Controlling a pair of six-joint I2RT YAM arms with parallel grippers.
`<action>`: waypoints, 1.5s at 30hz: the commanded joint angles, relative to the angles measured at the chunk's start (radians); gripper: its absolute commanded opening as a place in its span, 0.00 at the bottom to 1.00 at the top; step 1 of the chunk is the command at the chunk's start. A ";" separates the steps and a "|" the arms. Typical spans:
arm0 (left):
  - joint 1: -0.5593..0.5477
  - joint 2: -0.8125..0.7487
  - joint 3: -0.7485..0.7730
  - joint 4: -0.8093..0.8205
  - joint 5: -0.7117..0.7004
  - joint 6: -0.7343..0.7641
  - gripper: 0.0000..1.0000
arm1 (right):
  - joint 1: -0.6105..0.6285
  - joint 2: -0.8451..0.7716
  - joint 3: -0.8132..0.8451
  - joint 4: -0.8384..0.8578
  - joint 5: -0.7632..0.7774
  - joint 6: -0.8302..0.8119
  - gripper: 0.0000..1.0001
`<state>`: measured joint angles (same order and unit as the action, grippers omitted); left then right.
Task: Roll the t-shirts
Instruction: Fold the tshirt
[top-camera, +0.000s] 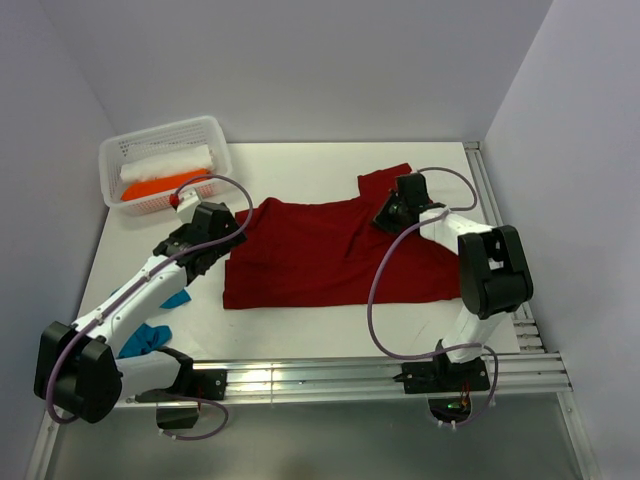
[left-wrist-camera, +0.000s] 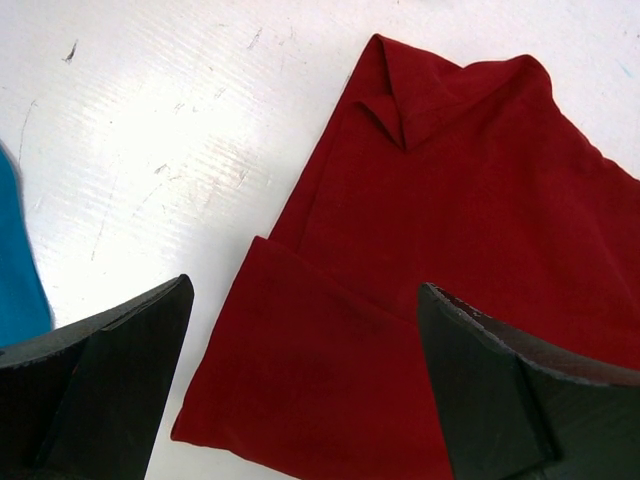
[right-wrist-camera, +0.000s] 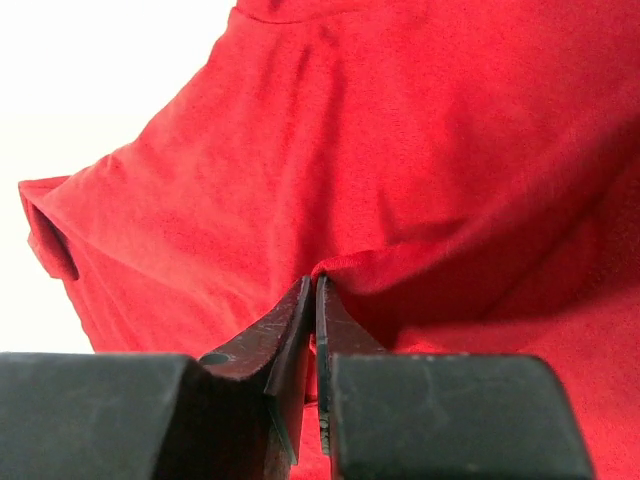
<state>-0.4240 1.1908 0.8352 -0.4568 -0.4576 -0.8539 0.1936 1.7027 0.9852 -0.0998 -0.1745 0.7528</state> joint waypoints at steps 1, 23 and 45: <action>0.005 0.003 0.031 0.032 0.003 0.019 0.99 | 0.024 0.020 0.087 -0.021 0.026 -0.042 0.12; 0.024 0.072 0.071 0.262 0.201 0.265 0.94 | 0.018 -0.178 -0.045 -0.018 0.081 -0.095 0.26; 0.030 0.619 0.421 0.261 0.211 0.573 0.62 | 0.001 -0.239 -0.126 0.048 -0.022 -0.076 0.22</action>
<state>-0.3996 1.7729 1.1839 -0.1905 -0.2508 -0.3447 0.1989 1.5047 0.8631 -0.0906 -0.1787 0.6739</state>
